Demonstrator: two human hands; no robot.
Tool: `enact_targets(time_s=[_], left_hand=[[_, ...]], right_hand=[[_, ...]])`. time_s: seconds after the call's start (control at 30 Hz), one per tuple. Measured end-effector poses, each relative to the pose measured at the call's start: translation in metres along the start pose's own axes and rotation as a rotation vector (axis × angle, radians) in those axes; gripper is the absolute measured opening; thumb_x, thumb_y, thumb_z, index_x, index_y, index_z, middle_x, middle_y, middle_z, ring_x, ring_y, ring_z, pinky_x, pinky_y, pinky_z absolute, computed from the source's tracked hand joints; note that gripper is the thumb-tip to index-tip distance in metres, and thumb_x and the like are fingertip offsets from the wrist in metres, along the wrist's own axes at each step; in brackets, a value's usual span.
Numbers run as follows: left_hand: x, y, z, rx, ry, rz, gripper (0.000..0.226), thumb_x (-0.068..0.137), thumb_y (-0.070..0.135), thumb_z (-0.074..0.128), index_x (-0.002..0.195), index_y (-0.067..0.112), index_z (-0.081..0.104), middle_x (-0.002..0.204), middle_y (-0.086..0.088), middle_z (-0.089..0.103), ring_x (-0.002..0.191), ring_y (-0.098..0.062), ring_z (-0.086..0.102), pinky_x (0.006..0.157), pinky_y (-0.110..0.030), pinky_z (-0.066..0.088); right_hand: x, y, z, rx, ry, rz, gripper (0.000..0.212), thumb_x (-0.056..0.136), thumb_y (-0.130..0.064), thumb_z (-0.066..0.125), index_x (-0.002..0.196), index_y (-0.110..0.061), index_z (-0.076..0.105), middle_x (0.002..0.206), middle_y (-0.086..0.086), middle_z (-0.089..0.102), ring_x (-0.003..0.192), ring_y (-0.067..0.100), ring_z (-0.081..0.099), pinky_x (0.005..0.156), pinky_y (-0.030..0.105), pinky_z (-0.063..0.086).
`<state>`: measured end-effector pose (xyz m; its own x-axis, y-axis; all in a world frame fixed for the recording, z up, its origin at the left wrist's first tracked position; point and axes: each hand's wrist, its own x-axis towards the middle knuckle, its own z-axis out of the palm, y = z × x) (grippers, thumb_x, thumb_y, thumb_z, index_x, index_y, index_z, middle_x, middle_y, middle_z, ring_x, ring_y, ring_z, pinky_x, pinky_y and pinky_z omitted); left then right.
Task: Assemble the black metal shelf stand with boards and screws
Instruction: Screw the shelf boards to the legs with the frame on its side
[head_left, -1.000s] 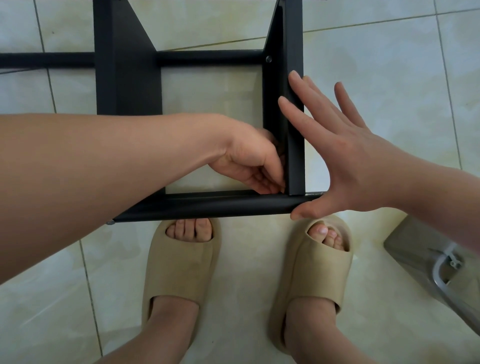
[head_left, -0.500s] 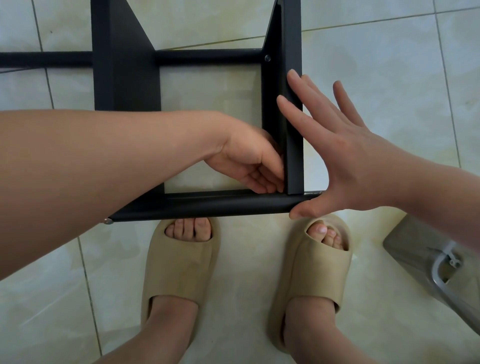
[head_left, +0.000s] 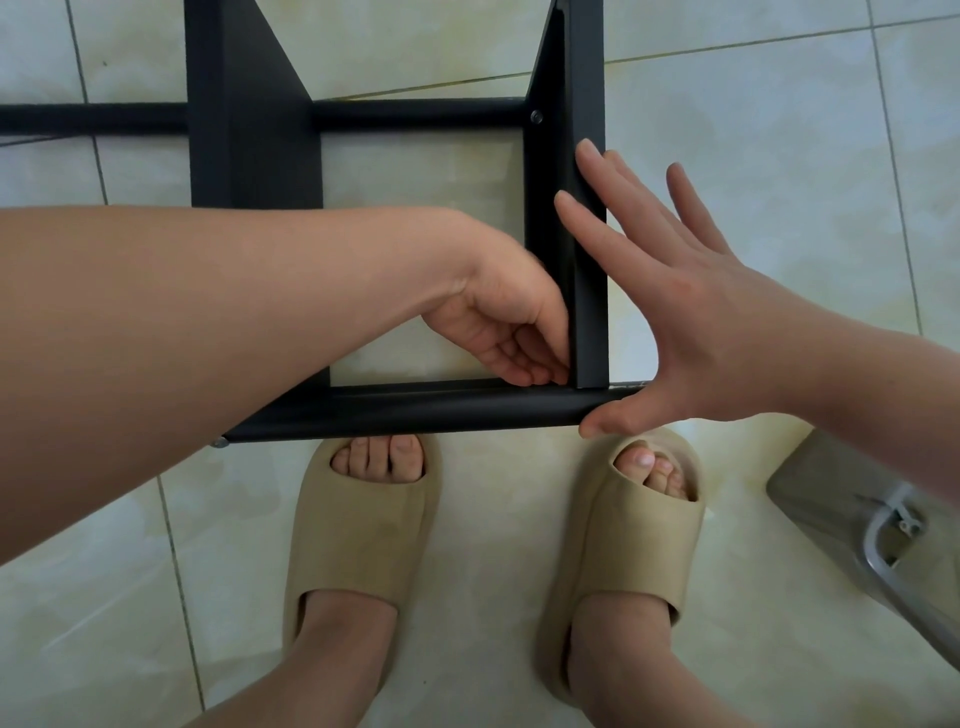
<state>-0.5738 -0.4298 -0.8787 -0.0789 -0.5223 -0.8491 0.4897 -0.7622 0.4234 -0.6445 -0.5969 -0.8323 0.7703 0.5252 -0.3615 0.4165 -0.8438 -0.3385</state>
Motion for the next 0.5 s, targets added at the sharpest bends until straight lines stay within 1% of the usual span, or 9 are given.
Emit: enact_targets(time_s=[0.17, 0.5], left_hand=[[-0.0001, -0.0002, -0.0009, 0.002, -0.004, -0.022, 0.015, 0.092, 0.006, 0.061, 0.081, 0.011, 0.071, 0.071, 0.000, 0.070, 0.066, -0.008, 0.061, 0.069, -0.019, 0.054], [-0.0014, 0.0000, 0.0014, -0.003, 0.022, 0.020, 0.016, 0.091, -0.001, 0.061, 0.081, 0.009, 0.070, 0.070, -0.003, 0.069, 0.064, -0.009, 0.062, 0.066, -0.018, 0.055]], right_hand=[[0.0000, -0.0002, 0.0008, 0.001, -0.003, -0.001, 0.141, 0.060, -0.086, 0.061, 0.162, -0.010, 0.000, 0.167, 0.015, -0.014, 0.155, 0.027, -0.014, 0.123, 0.049, -0.013], [0.0000, 0.0000, 0.0020, 0.004, 0.004, -0.003, 0.141, 0.059, -0.086, 0.061, 0.162, -0.009, 0.001, 0.167, 0.016, -0.014, 0.155, 0.028, -0.014, 0.124, 0.050, -0.012]])
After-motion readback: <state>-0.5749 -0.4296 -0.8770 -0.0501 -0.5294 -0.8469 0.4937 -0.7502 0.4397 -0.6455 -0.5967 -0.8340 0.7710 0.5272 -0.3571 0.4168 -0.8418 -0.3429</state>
